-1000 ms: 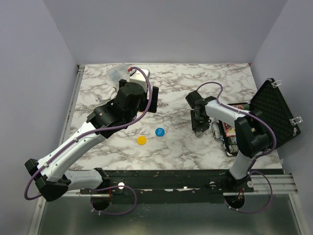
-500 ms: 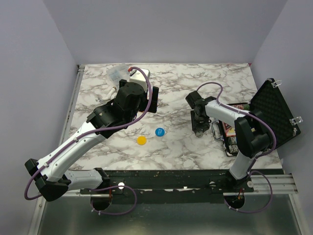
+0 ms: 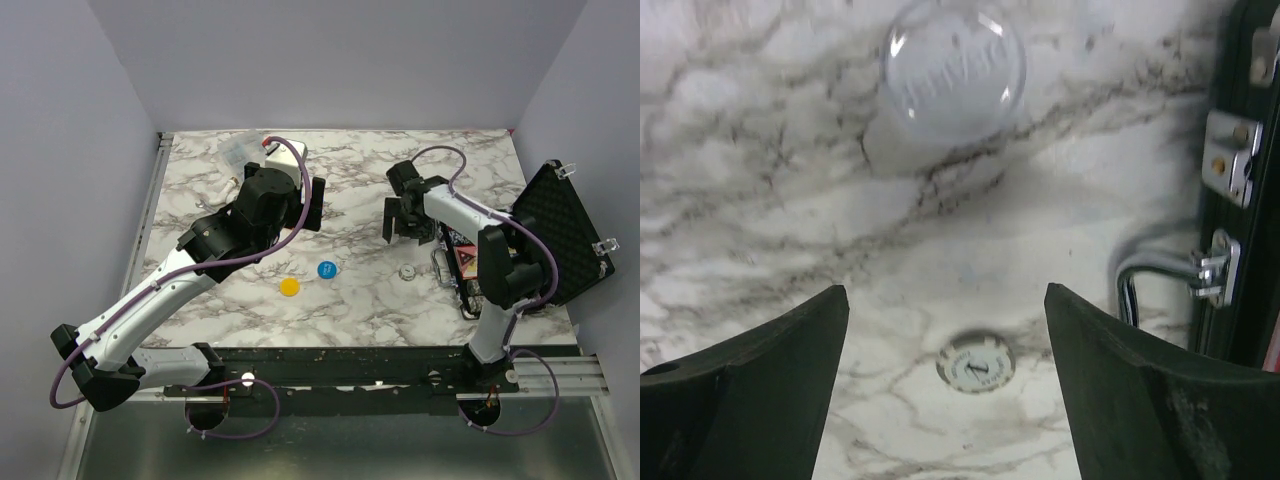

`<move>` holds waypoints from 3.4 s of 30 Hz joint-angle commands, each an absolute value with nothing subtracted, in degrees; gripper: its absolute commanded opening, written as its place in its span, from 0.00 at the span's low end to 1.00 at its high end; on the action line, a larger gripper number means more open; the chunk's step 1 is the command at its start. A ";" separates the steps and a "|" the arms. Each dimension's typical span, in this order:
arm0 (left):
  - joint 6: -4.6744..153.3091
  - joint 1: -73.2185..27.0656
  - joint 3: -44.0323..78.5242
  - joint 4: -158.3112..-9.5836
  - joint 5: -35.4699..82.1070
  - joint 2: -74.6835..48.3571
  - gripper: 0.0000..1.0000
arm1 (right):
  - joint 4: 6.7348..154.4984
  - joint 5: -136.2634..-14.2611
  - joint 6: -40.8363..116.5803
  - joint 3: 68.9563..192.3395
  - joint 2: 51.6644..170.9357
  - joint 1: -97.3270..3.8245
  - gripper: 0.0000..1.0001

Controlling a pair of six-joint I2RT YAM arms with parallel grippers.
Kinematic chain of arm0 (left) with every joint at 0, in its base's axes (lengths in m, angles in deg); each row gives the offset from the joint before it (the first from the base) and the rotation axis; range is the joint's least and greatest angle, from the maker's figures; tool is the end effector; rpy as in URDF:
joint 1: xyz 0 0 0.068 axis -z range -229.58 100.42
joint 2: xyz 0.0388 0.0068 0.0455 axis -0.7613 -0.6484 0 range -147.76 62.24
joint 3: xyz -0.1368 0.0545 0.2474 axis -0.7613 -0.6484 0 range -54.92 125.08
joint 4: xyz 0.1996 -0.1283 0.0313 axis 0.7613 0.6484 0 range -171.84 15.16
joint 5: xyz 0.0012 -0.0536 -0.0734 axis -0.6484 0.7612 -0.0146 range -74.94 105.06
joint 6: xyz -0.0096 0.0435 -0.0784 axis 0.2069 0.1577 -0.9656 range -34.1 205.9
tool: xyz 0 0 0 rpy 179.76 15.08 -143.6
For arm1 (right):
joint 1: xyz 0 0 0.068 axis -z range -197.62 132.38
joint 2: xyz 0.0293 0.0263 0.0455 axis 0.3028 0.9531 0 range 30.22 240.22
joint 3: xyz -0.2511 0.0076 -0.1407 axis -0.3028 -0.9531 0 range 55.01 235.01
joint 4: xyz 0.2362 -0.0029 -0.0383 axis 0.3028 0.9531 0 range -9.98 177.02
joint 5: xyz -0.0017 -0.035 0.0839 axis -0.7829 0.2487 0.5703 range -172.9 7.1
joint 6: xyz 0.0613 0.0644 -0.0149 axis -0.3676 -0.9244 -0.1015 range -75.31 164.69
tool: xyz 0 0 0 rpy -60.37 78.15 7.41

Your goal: Pack up texas hold em set

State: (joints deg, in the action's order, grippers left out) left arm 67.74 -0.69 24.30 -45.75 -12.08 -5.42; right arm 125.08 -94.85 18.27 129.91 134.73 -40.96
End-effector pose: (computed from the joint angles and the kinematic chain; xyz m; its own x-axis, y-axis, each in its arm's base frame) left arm 0.1928 -0.1650 0.4147 -0.3833 0.0174 -0.9234 0.2928 0.9506 -0.1036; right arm 0.3302 0.1243 0.1796 -0.9431 0.0672 -0.3256 0.0920 0.9939 -0.0613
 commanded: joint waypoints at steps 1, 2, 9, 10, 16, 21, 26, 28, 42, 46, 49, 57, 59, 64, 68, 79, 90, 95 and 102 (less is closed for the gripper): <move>68.14 -0.45 23.48 -46.61 -10.95 -5.14 0.98 | 124.17 -94.30 14.44 136.29 141.35 -38.33 0.82; 68.23 -0.45 23.45 -46.68 -10.98 -5.14 0.99 | 124.63 -94.62 14.01 138.00 142.58 -38.20 0.82; 68.32 -0.45 23.28 -46.95 -10.68 -5.35 0.98 | 125.12 -95.85 11.79 143.81 148.83 -37.42 0.83; 68.32 -0.45 23.25 -46.95 -10.84 -5.35 0.98 | 124.92 -96.21 11.65 143.80 149.16 -37.17 0.83; 68.32 -0.46 23.31 -46.86 -10.66 -5.61 0.98 | 122.39 -96.04 10.91 142.73 149.65 -34.98 0.83; 68.31 -0.45 23.30 -46.78 -10.58 -5.74 0.99 | 120.28 -94.58 9.52 142.10 149.84 -34.13 0.82; 68.32 -0.46 23.44 -46.79 -10.56 -5.96 0.98 | 120.44 -97.33 9.02 143.02 150.19 -34.17 0.81; 68.32 -0.46 23.43 -46.76 -10.57 -6.01 0.98 | 120.58 -97.88 9.12 143.35 150.44 -34.23 0.80; 68.31 -0.53 23.42 -46.79 -10.49 -6.31 0.98 | 119.43 -97.32 9.25 142.23 152.27 -34.71 0.76; 68.25 -0.53 23.43 -46.78 -10.35 -6.40 0.99 | 120.45 -99.49 9.15 142.11 153.17 -34.89 0.75; 68.23 -0.53 23.44 -46.76 -10.06 -6.57 0.99 | 120.60 -100.77 9.21 142.15 153.57 -35.15 0.73; 67.32 -0.17 24.70 -45.34 -9.70 -7.44 0.98 | 120.60 -100.37 9.56 142.38 154.52 -35.38 0.68; 66.86 0.45 25.93 -44.25 -10.25 -7.80 0.99 | 120.54 -99.99 9.70 142.55 154.61 -35.38 0.67; 66.99 1.14 27.48 -43.22 -10.52 -7.45 0.98 | 120.13 -99.88 9.79 142.63 154.63 -35.38 0.61; 66.94 1.14 27.22 -43.19 -9.64 -7.15 0.98 | 119.04 -99.02 9.70 141.10 153.73 -35.38 0.56; 68.61 0.96 21.21 -46.39 -13.34 -3.57 0.99 | 115.78 -97.80 9.48 136.75 148.07 -35.38 0.29; 65.95 0.79 21.21 -45.99 -12.65 -2.35 0.98 | 114.20 -99.02 10.15 131.79 137.13 -35.36 0.09; 65.33 0.61 21.22 -45.81 -11.32 -2.53 0.99 | 114.29 -99.40 10.26 130.12 132.33 -35.38 0.03; 65.08 0.60 21.87 -44.90 -11.11 -3.18 0.98 | 115.93 -103.47 9.84 126.96 124.40 -35.38 0.01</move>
